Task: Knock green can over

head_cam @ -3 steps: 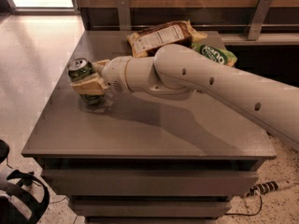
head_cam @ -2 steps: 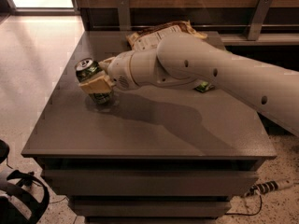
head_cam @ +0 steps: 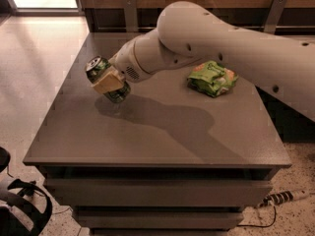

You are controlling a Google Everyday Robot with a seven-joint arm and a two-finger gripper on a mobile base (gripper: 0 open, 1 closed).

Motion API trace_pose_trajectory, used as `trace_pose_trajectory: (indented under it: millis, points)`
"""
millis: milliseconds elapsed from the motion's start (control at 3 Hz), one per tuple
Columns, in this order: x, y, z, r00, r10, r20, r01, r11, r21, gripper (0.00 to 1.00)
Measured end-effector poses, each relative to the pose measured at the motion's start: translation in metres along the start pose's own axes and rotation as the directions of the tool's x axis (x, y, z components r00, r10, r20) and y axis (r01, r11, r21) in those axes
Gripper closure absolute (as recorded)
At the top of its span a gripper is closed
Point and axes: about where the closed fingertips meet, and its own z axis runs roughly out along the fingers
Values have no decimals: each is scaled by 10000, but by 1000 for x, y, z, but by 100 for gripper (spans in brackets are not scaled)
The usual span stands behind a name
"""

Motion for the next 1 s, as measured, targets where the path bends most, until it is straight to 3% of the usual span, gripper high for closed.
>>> trace_pose_trajectory:
  millis: [333,667,1000]
  points:
    - [2,-9,-2,9932,-475,-1060,476,9989,-11,100]
    - [7,-12,4,9704,-896,-2245,899,9959,-89,100]
    - [16,-4,22,9454,-1224,-3019,1146,9925,-436,100]
